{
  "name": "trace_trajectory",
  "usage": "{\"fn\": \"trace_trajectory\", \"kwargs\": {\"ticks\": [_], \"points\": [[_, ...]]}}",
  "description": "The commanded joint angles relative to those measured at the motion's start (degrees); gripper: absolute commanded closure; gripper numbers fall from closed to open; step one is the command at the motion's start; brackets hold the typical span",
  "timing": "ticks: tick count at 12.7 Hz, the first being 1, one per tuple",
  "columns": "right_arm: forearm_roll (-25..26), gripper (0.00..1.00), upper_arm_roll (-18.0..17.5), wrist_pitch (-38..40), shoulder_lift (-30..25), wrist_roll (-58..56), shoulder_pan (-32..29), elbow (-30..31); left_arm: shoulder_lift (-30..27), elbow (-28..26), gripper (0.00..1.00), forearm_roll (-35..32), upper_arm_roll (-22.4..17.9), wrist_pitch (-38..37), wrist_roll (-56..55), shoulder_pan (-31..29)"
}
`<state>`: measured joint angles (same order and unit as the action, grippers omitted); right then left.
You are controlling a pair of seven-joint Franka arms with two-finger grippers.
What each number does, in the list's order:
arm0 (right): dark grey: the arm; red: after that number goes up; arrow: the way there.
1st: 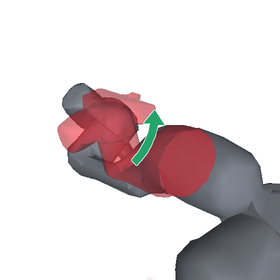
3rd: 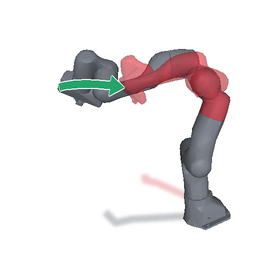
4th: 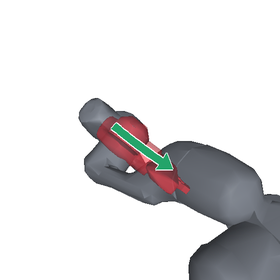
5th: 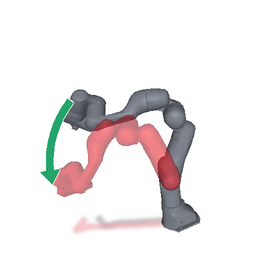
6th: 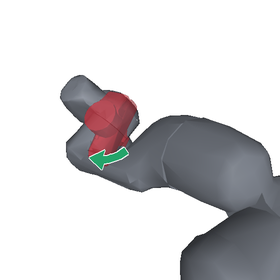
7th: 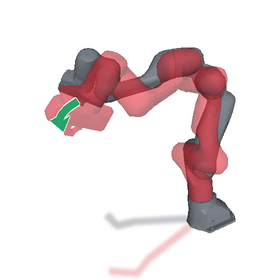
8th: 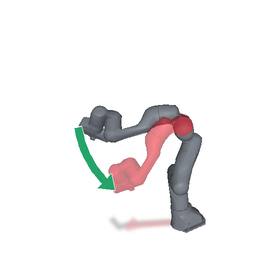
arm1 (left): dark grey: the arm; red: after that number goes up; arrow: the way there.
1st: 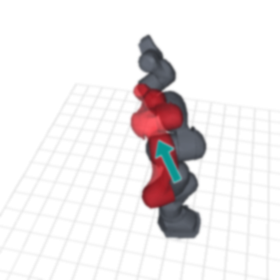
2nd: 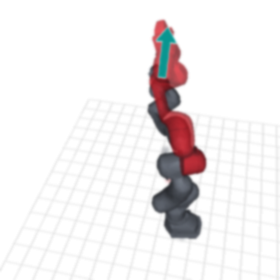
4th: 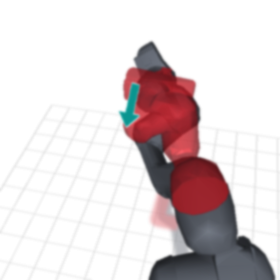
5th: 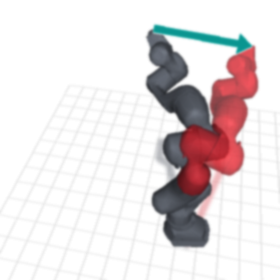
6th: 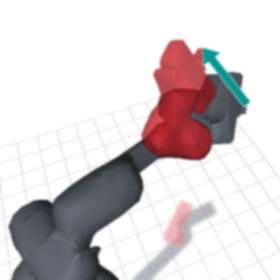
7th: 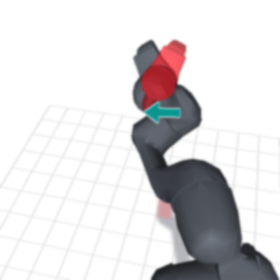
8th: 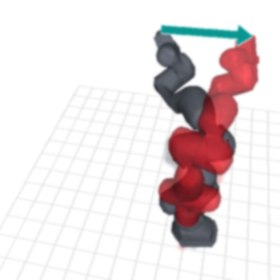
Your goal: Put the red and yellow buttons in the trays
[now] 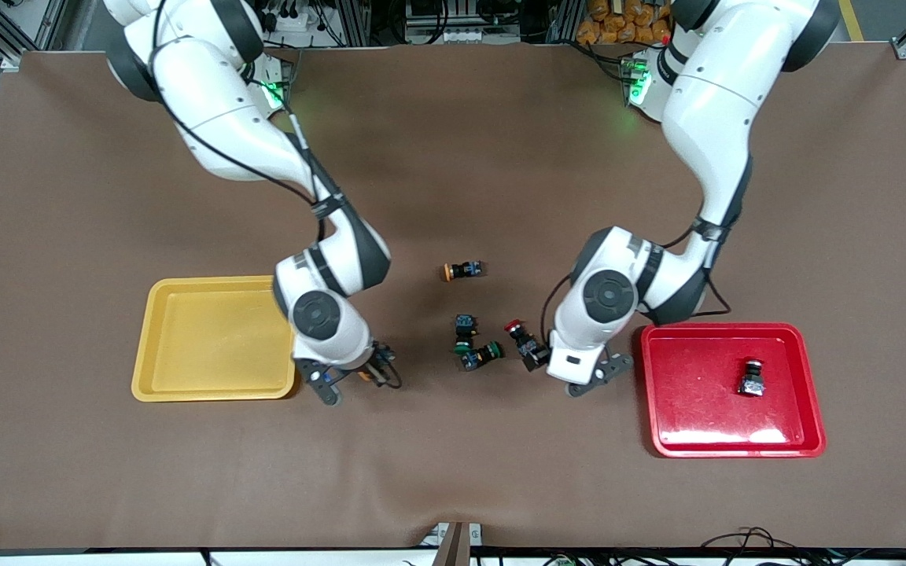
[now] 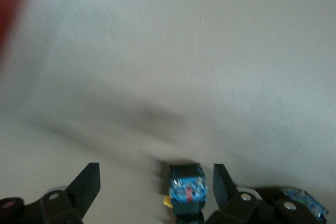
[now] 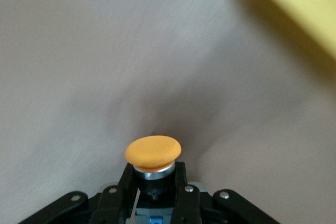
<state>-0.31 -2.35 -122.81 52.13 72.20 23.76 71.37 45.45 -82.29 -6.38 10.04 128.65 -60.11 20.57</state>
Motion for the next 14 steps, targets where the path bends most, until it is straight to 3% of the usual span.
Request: {"fn": "trace_trajectory", "kwargs": {"ticks": [1, 5, 6, 8, 10, 11, 14], "points": [[-0.48, 1.00, -3.62, 7.30, -3.43, -10.29, -6.34, -0.44, 1.48, 0.20, 0.05, 0.31, -1.08, -0.41, -3.07, 2.36], [-0.48, 1.00, -3.53, 16.34, -6.95, -29.88, -14.15, -0.09, 3.42, 0.29, 0.05, 0.31, -4.23, -0.06, -5.19, 6.66], [-0.57, 1.00, -3.62, 19.59, -7.21, -35.06, -15.65, 0.08, 3.77, 0.29, 0.11, 0.31, -4.77, -0.06, -5.28, 7.11], [-0.75, 1.00, -3.62, 24.44, -7.04, -41.07, -18.37, 2.09, 3.69, 0.29, 0.61, 0.40, -4.77, -0.06, -5.89, 7.11], [-1.10, 1.00, -3.89, 24.63, -7.56, -52.36, -23.03, 5.87, 3.51, 0.29, 0.94, 0.40, -4.77, -0.06, -5.89, 6.94], [-3.36, 1.00, -3.80, 24.72, -8.00, -57.91, -25.66, 7.10, 3.42, 0.37, 1.00, 0.40, -4.77, -0.06, -5.89, 6.94], [-4.88, 1.00, -3.45, 26.65, -8.36, -63.14, -28.67, 8.00, 2.98, 0.29, 1.00, 0.31, -5.38, -0.15, -5.28, 6.50]]}}
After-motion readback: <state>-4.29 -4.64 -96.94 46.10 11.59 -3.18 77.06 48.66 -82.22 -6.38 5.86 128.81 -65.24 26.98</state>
